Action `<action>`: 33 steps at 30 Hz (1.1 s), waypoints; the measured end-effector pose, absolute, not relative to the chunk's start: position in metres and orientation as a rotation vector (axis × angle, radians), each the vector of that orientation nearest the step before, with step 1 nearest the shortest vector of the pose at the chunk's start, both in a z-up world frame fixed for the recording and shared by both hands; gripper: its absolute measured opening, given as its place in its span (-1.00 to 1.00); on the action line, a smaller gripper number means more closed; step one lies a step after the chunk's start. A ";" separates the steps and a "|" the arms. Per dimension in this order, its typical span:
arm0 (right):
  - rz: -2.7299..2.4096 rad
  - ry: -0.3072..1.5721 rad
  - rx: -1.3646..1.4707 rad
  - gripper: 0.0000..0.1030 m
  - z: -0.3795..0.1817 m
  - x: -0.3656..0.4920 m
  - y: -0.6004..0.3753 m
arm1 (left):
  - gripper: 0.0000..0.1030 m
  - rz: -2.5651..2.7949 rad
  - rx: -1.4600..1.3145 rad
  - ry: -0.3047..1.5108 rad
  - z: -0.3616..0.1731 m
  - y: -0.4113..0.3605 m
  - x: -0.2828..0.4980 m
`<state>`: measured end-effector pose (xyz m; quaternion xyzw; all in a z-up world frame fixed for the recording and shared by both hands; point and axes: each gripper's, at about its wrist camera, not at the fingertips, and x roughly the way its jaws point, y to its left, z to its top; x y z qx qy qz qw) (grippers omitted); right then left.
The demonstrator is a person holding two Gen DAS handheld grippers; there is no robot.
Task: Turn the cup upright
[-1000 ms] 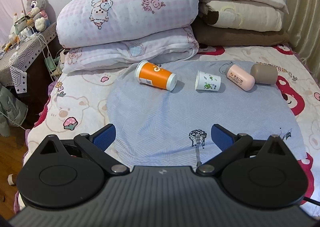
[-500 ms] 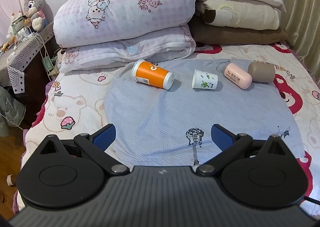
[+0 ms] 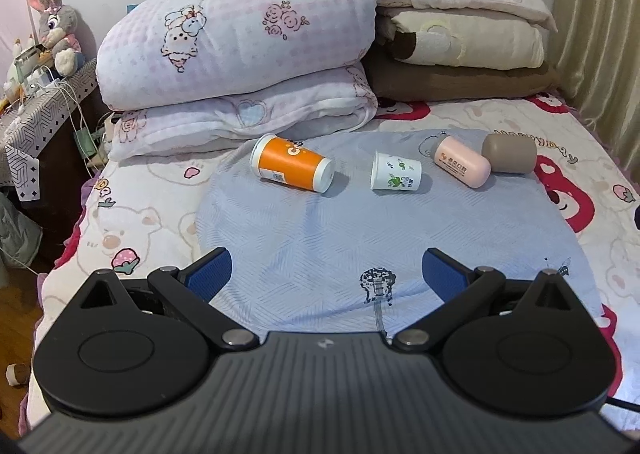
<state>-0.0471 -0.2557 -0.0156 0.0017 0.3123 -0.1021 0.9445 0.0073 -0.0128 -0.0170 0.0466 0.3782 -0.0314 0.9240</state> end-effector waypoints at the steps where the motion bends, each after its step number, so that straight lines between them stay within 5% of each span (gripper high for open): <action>1: -0.208 0.636 0.004 0.95 -0.016 -0.047 -0.256 | 1.00 -0.058 0.098 0.772 -0.017 -0.013 0.007; 18: -0.112 0.599 -0.010 0.95 -0.015 -0.036 -0.261 | 1.00 -0.093 0.040 0.741 0.003 0.011 0.019; 33: 0.358 0.587 -0.114 0.93 -0.010 0.082 -0.252 | 1.00 -0.230 -0.103 0.839 -0.012 0.002 0.133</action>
